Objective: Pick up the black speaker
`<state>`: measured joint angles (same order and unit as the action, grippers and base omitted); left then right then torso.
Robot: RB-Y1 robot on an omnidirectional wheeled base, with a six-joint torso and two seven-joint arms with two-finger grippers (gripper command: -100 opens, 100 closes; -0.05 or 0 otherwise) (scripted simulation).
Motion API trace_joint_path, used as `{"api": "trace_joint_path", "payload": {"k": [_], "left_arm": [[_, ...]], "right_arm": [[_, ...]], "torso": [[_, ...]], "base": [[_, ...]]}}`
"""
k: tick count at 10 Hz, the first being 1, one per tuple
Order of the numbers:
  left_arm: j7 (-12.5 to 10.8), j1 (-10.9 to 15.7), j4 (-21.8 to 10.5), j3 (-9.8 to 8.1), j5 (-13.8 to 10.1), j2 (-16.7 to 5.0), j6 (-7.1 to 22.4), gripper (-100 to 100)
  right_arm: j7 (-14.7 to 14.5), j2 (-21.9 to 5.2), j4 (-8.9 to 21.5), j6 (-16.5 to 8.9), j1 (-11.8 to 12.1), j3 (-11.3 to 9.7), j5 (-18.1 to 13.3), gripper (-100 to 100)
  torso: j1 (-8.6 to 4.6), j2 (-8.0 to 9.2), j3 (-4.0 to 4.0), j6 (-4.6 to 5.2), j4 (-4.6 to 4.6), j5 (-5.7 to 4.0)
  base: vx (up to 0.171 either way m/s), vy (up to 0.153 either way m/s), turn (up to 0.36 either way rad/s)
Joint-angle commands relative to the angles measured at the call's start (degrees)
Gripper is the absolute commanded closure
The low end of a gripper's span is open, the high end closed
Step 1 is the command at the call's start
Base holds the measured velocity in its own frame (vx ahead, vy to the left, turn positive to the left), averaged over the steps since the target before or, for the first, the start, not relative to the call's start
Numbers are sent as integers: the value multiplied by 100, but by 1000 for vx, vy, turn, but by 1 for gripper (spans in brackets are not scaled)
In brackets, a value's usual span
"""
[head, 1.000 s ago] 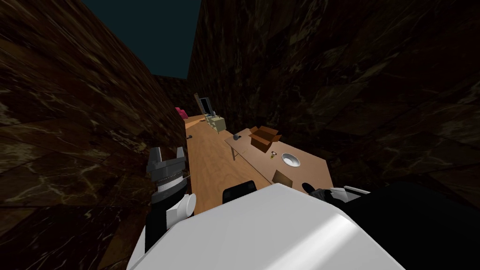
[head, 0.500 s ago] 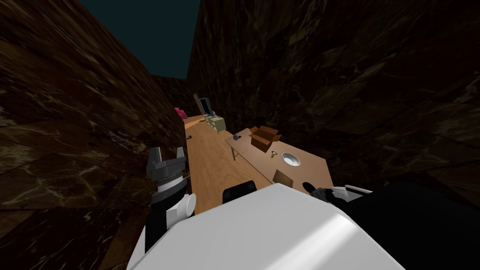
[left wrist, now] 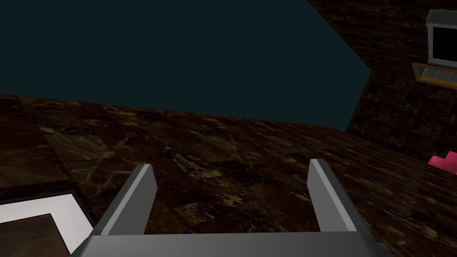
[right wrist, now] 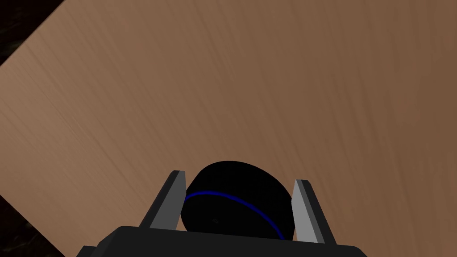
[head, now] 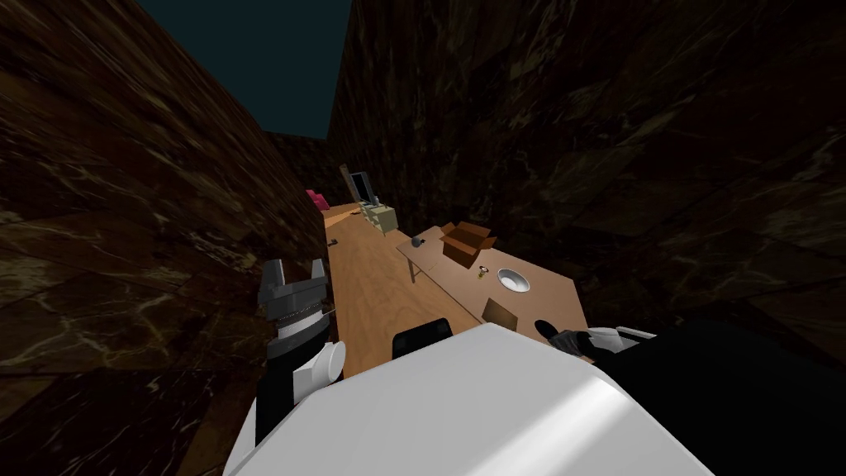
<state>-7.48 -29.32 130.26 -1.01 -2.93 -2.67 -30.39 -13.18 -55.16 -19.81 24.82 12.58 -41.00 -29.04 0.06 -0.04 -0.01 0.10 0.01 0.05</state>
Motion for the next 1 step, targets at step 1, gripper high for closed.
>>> {"api": "trace_joint_path", "payload": {"k": [1], "left_arm": [[0, 0, 0, 0, 0, 0, 0, 0]], "right_arm": [[0, 0, 0, 0, 0, 0, 0, 0]], "torso": [[0, 0, 0, 0, 0, 0]], "base": [[0, 0, 0]]}}
